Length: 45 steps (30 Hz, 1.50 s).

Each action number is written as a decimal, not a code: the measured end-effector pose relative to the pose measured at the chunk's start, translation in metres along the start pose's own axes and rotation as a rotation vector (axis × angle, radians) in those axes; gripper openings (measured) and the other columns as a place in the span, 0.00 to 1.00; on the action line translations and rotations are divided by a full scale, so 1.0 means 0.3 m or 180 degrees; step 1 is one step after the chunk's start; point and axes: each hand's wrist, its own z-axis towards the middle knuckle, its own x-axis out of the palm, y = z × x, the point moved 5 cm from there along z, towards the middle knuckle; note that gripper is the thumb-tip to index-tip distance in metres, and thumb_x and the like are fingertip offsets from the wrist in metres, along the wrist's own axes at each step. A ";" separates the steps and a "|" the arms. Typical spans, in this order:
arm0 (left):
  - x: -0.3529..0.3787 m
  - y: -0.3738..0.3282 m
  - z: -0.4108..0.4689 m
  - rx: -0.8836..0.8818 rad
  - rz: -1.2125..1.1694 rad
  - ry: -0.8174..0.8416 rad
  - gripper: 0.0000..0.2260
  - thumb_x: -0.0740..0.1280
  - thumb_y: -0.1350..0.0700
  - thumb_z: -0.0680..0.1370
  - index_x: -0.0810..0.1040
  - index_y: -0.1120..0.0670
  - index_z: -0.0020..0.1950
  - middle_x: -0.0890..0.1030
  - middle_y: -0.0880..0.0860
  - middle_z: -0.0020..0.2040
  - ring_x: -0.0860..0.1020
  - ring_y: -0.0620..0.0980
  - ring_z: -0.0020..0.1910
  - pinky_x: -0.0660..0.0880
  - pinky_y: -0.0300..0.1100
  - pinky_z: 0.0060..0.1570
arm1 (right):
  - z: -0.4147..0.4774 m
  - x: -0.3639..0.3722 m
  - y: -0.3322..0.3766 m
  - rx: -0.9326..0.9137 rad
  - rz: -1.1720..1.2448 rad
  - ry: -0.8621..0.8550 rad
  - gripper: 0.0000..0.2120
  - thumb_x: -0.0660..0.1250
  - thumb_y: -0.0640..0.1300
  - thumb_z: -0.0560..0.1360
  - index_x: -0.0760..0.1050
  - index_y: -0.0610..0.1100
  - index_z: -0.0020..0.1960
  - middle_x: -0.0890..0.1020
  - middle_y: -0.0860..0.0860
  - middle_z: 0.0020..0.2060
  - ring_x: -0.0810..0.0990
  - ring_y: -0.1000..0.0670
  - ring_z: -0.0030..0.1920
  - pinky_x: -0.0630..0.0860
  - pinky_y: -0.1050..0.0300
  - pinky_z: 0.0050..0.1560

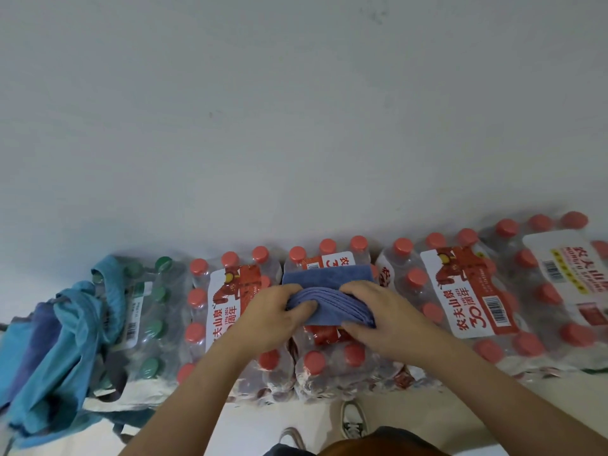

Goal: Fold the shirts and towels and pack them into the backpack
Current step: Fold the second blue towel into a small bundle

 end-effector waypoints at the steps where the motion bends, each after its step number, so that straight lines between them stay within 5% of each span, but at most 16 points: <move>1: -0.004 0.003 0.002 -0.0058 -0.0093 -0.0046 0.12 0.65 0.51 0.78 0.73 0.56 0.37 0.70 0.47 0.28 0.67 0.43 0.26 0.62 0.35 0.28 | 0.006 -0.013 0.000 0.0003 0.0116 -0.0105 0.09 0.67 0.50 0.75 0.72 0.53 0.54 0.76 0.60 0.43 0.75 0.58 0.42 0.71 0.61 0.40; 4: -0.013 0.008 -0.004 -0.0050 -0.0334 -0.0042 0.06 0.70 0.51 0.74 0.75 0.50 0.44 0.77 0.46 0.35 0.73 0.41 0.31 0.70 0.35 0.32 | 0.026 -0.042 -0.015 0.0122 0.0401 -0.0042 0.02 0.65 0.49 0.78 0.75 0.53 0.46 0.78 0.56 0.36 0.75 0.55 0.37 0.70 0.60 0.37; 7: -0.001 0.010 -0.023 -0.0012 -0.0234 0.0057 0.17 0.76 0.52 0.68 0.72 0.45 0.52 0.79 0.41 0.43 0.78 0.39 0.41 0.75 0.32 0.38 | 0.042 -0.055 -0.026 0.0260 0.0426 0.0014 0.03 0.65 0.50 0.78 0.77 0.52 0.48 0.80 0.55 0.38 0.77 0.56 0.39 0.72 0.57 0.39; 12: -0.011 0.025 -0.007 -0.0128 -0.0230 -0.0598 0.05 0.69 0.49 0.75 0.76 0.46 0.49 0.80 0.44 0.38 0.76 0.41 0.36 0.72 0.35 0.34 | 0.068 -0.063 -0.066 0.0602 0.0474 -0.0261 0.08 0.65 0.52 0.77 0.78 0.49 0.47 0.80 0.52 0.36 0.77 0.56 0.36 0.69 0.63 0.34; 20: -0.001 -0.010 0.003 0.0043 0.0235 -0.1075 0.09 0.65 0.52 0.79 0.78 0.51 0.58 0.80 0.47 0.42 0.75 0.46 0.37 0.65 0.29 0.33 | 0.062 -0.028 -0.122 0.0881 0.0734 -0.0898 0.16 0.68 0.53 0.75 0.78 0.39 0.42 0.80 0.43 0.33 0.78 0.45 0.36 0.73 0.51 0.35; 24: 0.001 0.001 0.016 -0.0136 0.0366 -0.1262 0.10 0.64 0.52 0.79 0.77 0.53 0.59 0.76 0.50 0.47 0.71 0.45 0.41 0.65 0.35 0.37 | 0.083 -0.049 -0.098 0.0893 0.0582 -0.1143 0.11 0.69 0.47 0.75 0.75 0.42 0.38 0.77 0.50 0.30 0.74 0.55 0.31 0.68 0.64 0.32; 29: 0.000 0.016 0.051 -0.0462 0.0438 -0.1183 0.11 0.64 0.50 0.79 0.76 0.53 0.59 0.75 0.51 0.52 0.72 0.47 0.44 0.68 0.38 0.44 | 0.097 -0.050 -0.094 0.0907 0.0465 -0.1252 0.06 0.70 0.46 0.74 0.73 0.47 0.41 0.76 0.52 0.34 0.73 0.57 0.34 0.65 0.67 0.32; 31: -0.001 0.026 0.060 -0.0569 0.0481 -0.1095 0.15 0.65 0.48 0.78 0.75 0.52 0.62 0.74 0.52 0.55 0.73 0.48 0.48 0.70 0.39 0.49 | 0.099 -0.051 -0.109 0.1006 0.0439 -0.1279 0.07 0.71 0.46 0.73 0.74 0.47 0.48 0.74 0.50 0.43 0.74 0.54 0.40 0.68 0.65 0.40; 34: -0.008 0.059 0.086 -0.0666 0.0702 -0.0842 0.17 0.65 0.46 0.77 0.75 0.51 0.63 0.74 0.52 0.57 0.73 0.53 0.56 0.71 0.46 0.58 | 0.121 -0.054 -0.127 0.1093 0.0416 -0.0939 0.16 0.70 0.46 0.74 0.74 0.44 0.60 0.71 0.50 0.52 0.73 0.52 0.52 0.67 0.64 0.52; 39: -0.005 0.084 0.104 -0.0931 -0.0069 -0.0152 0.12 0.68 0.47 0.75 0.77 0.51 0.54 0.81 0.49 0.45 0.79 0.48 0.44 0.78 0.47 0.47 | 0.143 -0.063 -0.128 0.1054 0.0671 -0.0148 0.08 0.70 0.44 0.74 0.78 0.38 0.46 0.82 0.45 0.41 0.80 0.45 0.44 0.77 0.50 0.47; 43: -0.020 0.066 0.102 -0.0817 -0.0232 -0.0259 0.09 0.72 0.49 0.72 0.79 0.53 0.47 0.81 0.48 0.39 0.78 0.45 0.37 0.78 0.43 0.40 | 0.137 -0.078 -0.116 0.1172 0.0476 0.0515 0.07 0.71 0.46 0.74 0.80 0.43 0.49 0.83 0.48 0.43 0.80 0.50 0.44 0.76 0.55 0.45; 45: -0.043 0.031 0.096 -0.0395 -0.0025 -0.0578 0.08 0.73 0.52 0.70 0.78 0.53 0.44 0.79 0.48 0.37 0.76 0.45 0.35 0.76 0.42 0.36 | 0.145 -0.106 -0.094 0.0922 0.0038 0.0396 0.07 0.71 0.46 0.73 0.79 0.44 0.47 0.80 0.48 0.40 0.79 0.49 0.41 0.74 0.55 0.40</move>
